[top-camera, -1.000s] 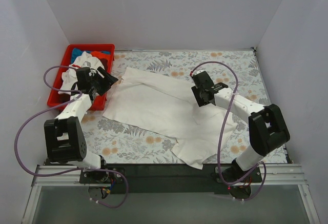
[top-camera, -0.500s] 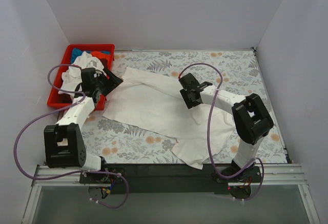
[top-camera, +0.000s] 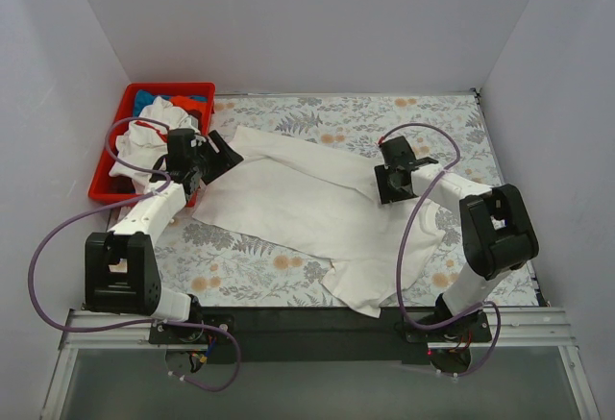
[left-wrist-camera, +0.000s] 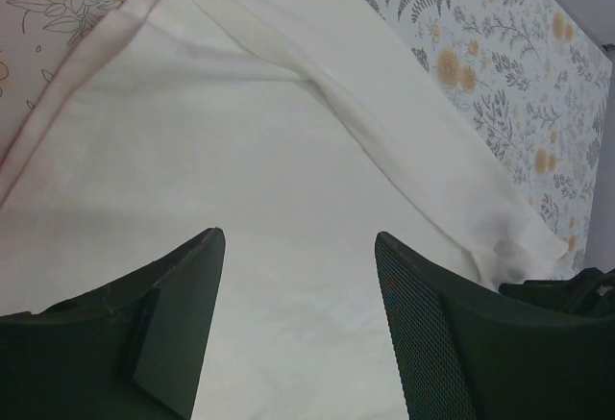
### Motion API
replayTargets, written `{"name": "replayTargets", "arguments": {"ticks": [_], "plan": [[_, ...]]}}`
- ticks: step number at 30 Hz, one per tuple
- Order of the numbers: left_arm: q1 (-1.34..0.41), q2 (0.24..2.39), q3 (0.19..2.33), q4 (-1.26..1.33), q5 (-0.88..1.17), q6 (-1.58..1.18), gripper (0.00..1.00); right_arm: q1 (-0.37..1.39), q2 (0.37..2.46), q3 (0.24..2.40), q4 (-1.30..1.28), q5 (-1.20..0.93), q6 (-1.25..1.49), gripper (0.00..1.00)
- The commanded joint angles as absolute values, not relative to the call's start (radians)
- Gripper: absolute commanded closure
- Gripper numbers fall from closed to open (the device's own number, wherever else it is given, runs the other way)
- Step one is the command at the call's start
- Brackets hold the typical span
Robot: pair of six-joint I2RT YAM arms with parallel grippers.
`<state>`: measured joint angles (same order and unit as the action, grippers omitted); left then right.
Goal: Fold and stack the t-shirts
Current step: Fold the tshirt
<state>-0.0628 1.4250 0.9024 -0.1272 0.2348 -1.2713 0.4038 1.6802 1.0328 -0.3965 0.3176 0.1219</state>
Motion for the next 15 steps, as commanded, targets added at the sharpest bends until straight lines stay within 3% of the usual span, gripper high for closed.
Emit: {"name": "replayTargets", "arguments": {"ticks": [1, 7, 15], "plan": [[-0.071, 1.414, 0.919, -0.144, 0.216, -1.252, 0.37, 0.370, 1.643, 0.999, -0.305, 0.177, 0.123, 0.42], [-0.078, 1.416, 0.919, -0.147, 0.209, -1.247, 0.37, 0.371, 1.576, 1.002, -0.308, 0.129, 0.092, 0.48], [-0.080, 1.422, 0.923, -0.155, 0.204, -1.249, 0.37, 0.530, 1.508, 1.035, -0.331, 0.271, -0.047, 0.52]]}}
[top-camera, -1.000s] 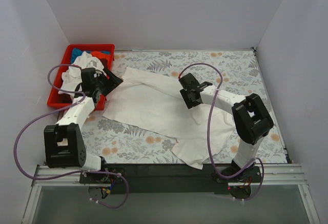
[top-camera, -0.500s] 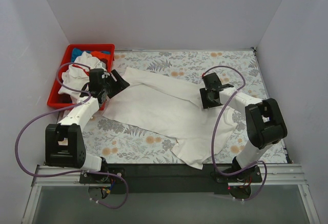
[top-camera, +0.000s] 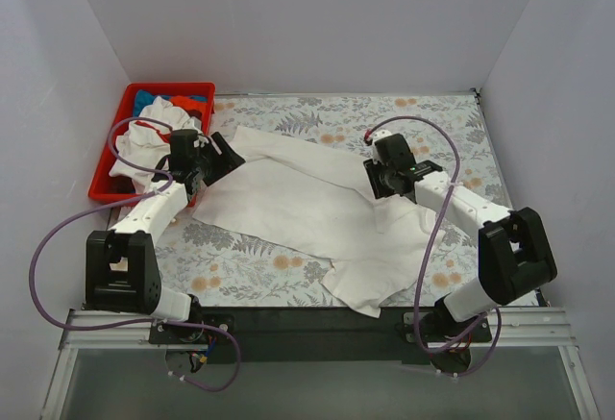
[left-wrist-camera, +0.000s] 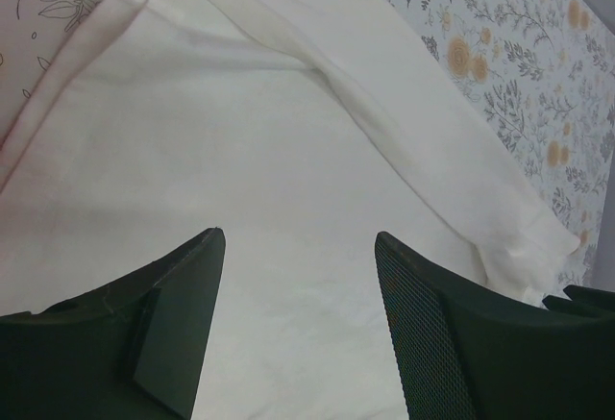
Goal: Fold and stack the t-shirts
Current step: Fold the tshirt
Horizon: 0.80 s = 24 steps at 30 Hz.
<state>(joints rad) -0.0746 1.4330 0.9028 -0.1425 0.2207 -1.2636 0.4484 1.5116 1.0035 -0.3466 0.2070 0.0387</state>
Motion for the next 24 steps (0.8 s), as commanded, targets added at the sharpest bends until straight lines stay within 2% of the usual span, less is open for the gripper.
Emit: {"name": "replayTargets", "arguments": {"ticks": [1, 10, 24], "plan": [[-0.080, 1.424, 0.923, -0.155, 0.203, -1.250, 0.37, 0.554, 1.515, 1.037, -0.333, 0.291, -0.069, 0.52], [-0.089, 1.431, 0.927, -0.167, 0.183, -1.244, 0.37, 0.630, 1.647, 1.055, -0.304, 0.408, -0.132, 0.57], [-0.095, 1.447, 0.934, -0.183, 0.173, -1.241, 0.37, 0.632, 1.733, 1.055, -0.272, 0.413, -0.172, 0.69]]}}
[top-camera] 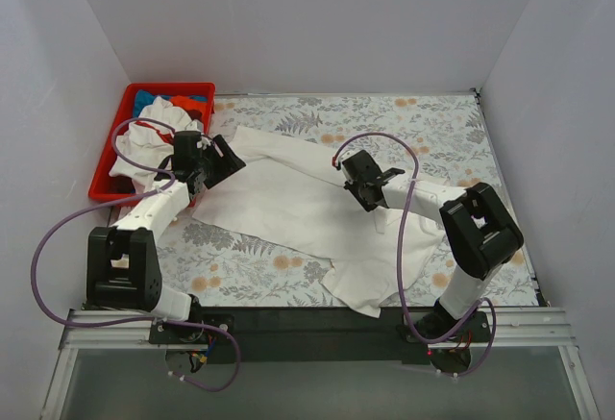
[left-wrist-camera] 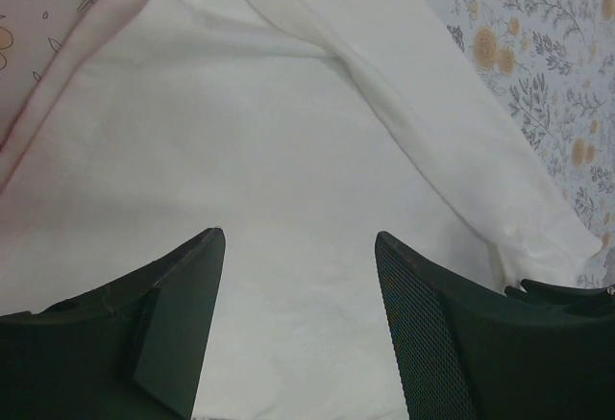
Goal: Fold and stack the t-shirts
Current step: Fold the tshirt
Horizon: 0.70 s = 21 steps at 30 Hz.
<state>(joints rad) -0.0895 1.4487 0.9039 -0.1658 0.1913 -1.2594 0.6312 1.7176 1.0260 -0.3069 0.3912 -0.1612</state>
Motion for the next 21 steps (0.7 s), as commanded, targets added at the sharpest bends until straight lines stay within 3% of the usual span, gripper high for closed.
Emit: {"name": "replayTargets", "arguments": {"ticks": [1, 10, 21], "plan": [[-0.097, 1.447, 0.934, -0.181, 0.172, -1.241, 0.37, 0.632, 1.735, 1.054, -0.270, 0.420, -0.175, 0.71], [-0.100, 1.453, 0.937, -0.184, 0.169, -1.241, 0.37, 0.656, 1.709, 1.095, -0.311, 0.393, -0.166, 0.98], [-0.104, 1.467, 0.942, -0.192, 0.169, -1.239, 0.37, 0.669, 1.775, 1.259, -0.423, 0.288, 0.023, 0.99]]}}
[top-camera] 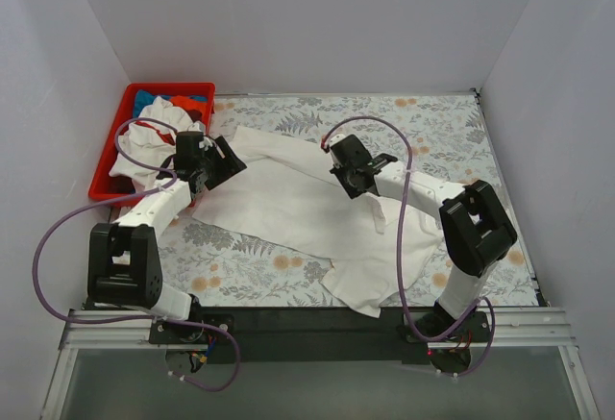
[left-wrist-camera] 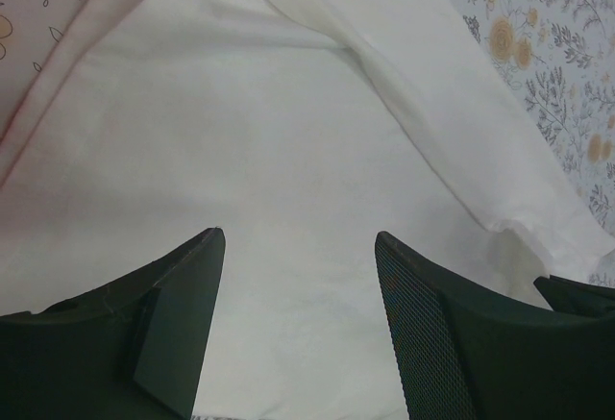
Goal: Fold and stack the t-shirts
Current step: Fold the tshirt
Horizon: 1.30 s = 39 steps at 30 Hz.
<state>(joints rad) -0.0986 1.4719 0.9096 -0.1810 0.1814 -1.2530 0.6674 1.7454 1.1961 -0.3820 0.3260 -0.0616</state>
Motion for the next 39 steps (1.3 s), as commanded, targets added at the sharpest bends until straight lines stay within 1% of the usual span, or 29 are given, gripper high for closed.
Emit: {"name": "replayTargets", "arguments": {"ticks": [1, 4, 7, 10, 13, 14, 16, 17, 19, 22, 25, 28, 30, 31, 39], "plan": [[-0.104, 1.466, 0.942, -0.192, 0.169, -1.239, 0.37, 0.669, 1.793, 1.291, -0.442, 0.273, 0.058, 0.99], [-0.106, 1.470, 0.942, -0.193, 0.167, -1.238, 0.37, 0.669, 1.833, 1.337, -0.469, 0.220, 0.130, 0.98], [-0.106, 1.473, 0.945, -0.198, 0.167, -1.236, 0.37, 0.669, 1.873, 1.385, -0.502, 0.181, 0.169, 0.95], [-0.107, 1.476, 0.946, -0.199, 0.167, -1.235, 0.37, 0.669, 1.900, 1.410, -0.523, 0.157, 0.199, 0.90], [-0.107, 1.479, 0.946, -0.199, 0.170, -1.235, 0.37, 0.664, 1.908, 1.416, -0.541, 0.126, 0.207, 0.81], [-0.109, 1.479, 0.946, -0.201, 0.170, -1.235, 0.37, 0.664, 1.907, 1.416, -0.545, 0.112, 0.207, 0.74], [-0.109, 1.480, 0.948, -0.202, 0.175, -1.235, 0.37, 0.660, 1.887, 1.410, -0.552, 0.053, 0.206, 0.68], [-0.109, 1.480, 0.948, -0.202, 0.175, -1.235, 0.37, 0.654, 1.876, 1.404, -0.554, 0.028, 0.204, 0.62], [-0.109, 1.482, 0.948, -0.202, 0.176, -1.235, 0.37, 0.637, 1.830, 1.384, -0.554, -0.044, 0.206, 0.59], [-0.109, 1.483, 0.948, -0.204, 0.175, -1.236, 0.37, 0.605, 1.743, 1.338, -0.551, -0.057, 0.215, 0.59], [-0.109, 1.483, 0.950, -0.206, 0.178, -1.236, 0.37, 0.557, 1.671, 1.277, -0.551, -0.012, 0.209, 0.59], [-0.110, 1.482, 0.950, -0.204, 0.178, -1.236, 0.37, 0.496, 1.620, 1.218, -0.534, -0.005, 0.204, 0.63], [-0.112, 1.480, 0.948, -0.206, 0.178, -1.236, 0.37, 0.474, 1.597, 1.168, -0.519, -0.008, 0.206, 0.70], [-0.113, 1.480, 0.948, -0.206, 0.175, -1.236, 0.37, 0.463, 1.592, 1.143, -0.503, -0.014, 0.204, 0.74], [-0.121, 1.480, 0.950, -0.207, 0.166, -1.232, 0.37, 0.462, 1.608, 1.000, -0.388, -0.066, 0.259, 0.75]]}}
